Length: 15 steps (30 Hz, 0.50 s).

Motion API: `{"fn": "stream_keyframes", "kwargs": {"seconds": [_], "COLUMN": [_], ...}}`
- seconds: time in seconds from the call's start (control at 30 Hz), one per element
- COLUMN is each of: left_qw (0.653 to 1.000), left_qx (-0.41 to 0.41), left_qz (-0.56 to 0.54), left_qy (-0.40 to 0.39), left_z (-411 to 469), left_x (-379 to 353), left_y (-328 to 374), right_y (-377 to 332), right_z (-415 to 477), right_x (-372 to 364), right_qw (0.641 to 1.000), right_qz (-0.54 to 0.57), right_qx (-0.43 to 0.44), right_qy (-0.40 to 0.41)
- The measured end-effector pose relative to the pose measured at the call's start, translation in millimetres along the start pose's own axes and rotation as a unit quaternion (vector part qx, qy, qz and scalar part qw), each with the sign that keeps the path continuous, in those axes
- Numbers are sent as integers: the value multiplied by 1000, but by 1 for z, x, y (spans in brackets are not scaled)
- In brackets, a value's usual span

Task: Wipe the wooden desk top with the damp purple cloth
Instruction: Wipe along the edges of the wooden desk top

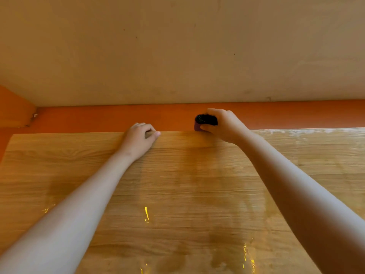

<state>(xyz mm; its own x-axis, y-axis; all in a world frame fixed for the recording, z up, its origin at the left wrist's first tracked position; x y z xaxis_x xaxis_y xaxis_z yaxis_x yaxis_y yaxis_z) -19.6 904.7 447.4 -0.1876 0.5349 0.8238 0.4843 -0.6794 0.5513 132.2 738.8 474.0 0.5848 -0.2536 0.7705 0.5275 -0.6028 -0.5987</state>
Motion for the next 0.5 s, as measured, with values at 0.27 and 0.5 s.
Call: {"fn": "stream_keyframes", "kwargs": {"seconds": [0.27,0.5], "left_qw": [999,1000], "left_qx": [3,17], "left_qz": [-32,-24], "left_qy": [0,-4], "left_z": [2,3], "left_x": [-1,1], "left_y": [-5,-6], "right_y": [49,-75], "right_z": [-23,33], "right_x": [43,-53], "right_qw": [995,998], "right_qz": [-20,1], "right_qx": [-86,60], "right_qy": [43,-24]}}
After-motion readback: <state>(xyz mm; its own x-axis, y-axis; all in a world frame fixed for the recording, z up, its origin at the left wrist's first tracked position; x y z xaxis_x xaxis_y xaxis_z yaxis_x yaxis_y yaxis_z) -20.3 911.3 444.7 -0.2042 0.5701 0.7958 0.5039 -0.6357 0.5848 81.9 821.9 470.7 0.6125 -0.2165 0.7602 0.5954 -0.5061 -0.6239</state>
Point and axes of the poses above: each hand's wrist, its own z-axis towards the middle knuckle, its own x-axis out of the back of the hand, y = z × x, the point moved 10 cm from there along z, towards the middle knuckle, and after that the axes turned 3 degrees about y, right-handed, at the moved point
